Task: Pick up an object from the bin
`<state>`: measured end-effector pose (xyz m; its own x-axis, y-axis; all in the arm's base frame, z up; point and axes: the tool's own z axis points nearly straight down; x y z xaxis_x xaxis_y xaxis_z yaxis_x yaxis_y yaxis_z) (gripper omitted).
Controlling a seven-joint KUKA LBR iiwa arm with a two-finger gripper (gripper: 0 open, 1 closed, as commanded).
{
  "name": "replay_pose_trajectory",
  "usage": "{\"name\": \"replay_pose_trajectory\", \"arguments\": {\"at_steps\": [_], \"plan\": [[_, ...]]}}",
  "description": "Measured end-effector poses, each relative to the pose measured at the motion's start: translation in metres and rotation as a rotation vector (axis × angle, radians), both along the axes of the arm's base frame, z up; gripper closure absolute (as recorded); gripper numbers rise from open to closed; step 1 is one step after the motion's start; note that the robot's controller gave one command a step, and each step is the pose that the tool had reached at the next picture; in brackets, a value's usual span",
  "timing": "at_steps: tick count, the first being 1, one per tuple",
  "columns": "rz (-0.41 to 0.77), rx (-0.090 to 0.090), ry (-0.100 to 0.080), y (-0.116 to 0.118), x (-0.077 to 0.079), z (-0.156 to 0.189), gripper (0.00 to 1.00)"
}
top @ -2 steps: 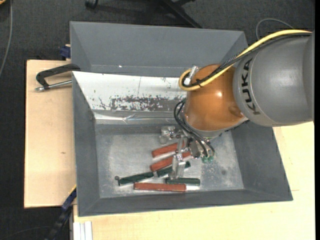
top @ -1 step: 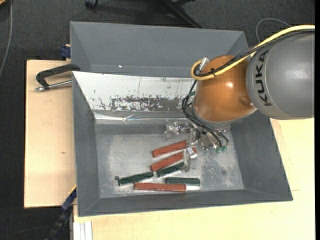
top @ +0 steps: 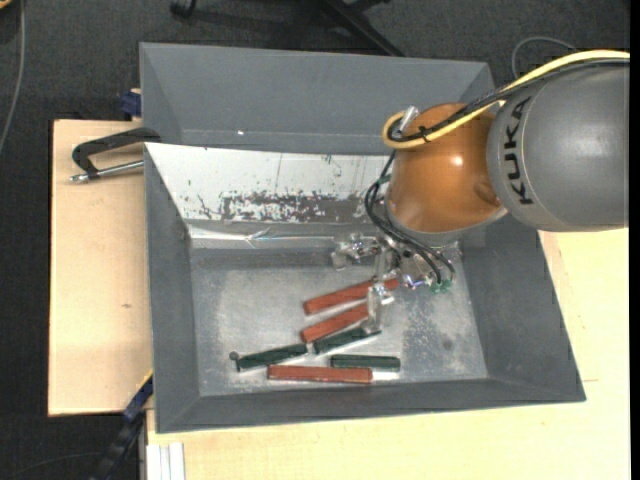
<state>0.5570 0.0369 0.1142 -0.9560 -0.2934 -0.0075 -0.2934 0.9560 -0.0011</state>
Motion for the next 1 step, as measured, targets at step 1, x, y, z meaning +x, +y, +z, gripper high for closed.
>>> {"name": "replay_pose_trajectory", "arguments": {"at_steps": [1], "plan": [[0.043,0.000,0.008,0.0068,0.0080,-0.0453,0.00]]}}
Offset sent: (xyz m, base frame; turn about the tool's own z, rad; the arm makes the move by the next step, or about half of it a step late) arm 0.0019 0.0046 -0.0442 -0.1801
